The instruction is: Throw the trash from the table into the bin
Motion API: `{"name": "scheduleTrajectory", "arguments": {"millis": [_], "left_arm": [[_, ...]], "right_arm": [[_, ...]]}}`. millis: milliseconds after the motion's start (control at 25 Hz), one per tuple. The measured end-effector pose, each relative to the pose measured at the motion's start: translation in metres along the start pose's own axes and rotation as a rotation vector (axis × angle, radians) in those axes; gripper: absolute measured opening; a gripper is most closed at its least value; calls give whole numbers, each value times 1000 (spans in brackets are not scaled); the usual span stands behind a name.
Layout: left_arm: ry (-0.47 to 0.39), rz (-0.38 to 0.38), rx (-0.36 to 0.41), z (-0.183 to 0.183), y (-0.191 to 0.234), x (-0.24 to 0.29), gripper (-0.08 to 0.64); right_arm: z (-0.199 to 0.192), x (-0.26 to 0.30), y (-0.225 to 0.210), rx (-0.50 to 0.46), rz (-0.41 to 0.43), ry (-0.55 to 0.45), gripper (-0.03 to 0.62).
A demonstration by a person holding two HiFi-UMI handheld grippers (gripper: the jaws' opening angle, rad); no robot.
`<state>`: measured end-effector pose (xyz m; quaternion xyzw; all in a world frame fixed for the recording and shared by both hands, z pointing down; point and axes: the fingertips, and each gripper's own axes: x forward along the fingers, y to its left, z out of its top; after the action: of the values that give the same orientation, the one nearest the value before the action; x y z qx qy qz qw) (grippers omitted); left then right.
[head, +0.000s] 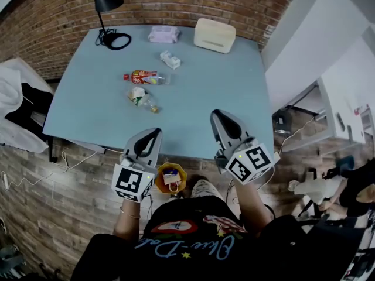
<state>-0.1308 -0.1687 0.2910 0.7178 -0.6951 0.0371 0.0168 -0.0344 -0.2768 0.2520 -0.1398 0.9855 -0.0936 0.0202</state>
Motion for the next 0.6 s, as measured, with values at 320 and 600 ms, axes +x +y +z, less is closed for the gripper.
{"name": "scheduleTrajectory", "arguments": {"millis": [320,600], "left_arm": [[8,78,-25,-8,20,-14,8],[15,152,-21,-5,48,-6,8]], "right_arm": [[-3,35,4,-44,45,28,9],[12,79,0,-132,106,10,9]]}}
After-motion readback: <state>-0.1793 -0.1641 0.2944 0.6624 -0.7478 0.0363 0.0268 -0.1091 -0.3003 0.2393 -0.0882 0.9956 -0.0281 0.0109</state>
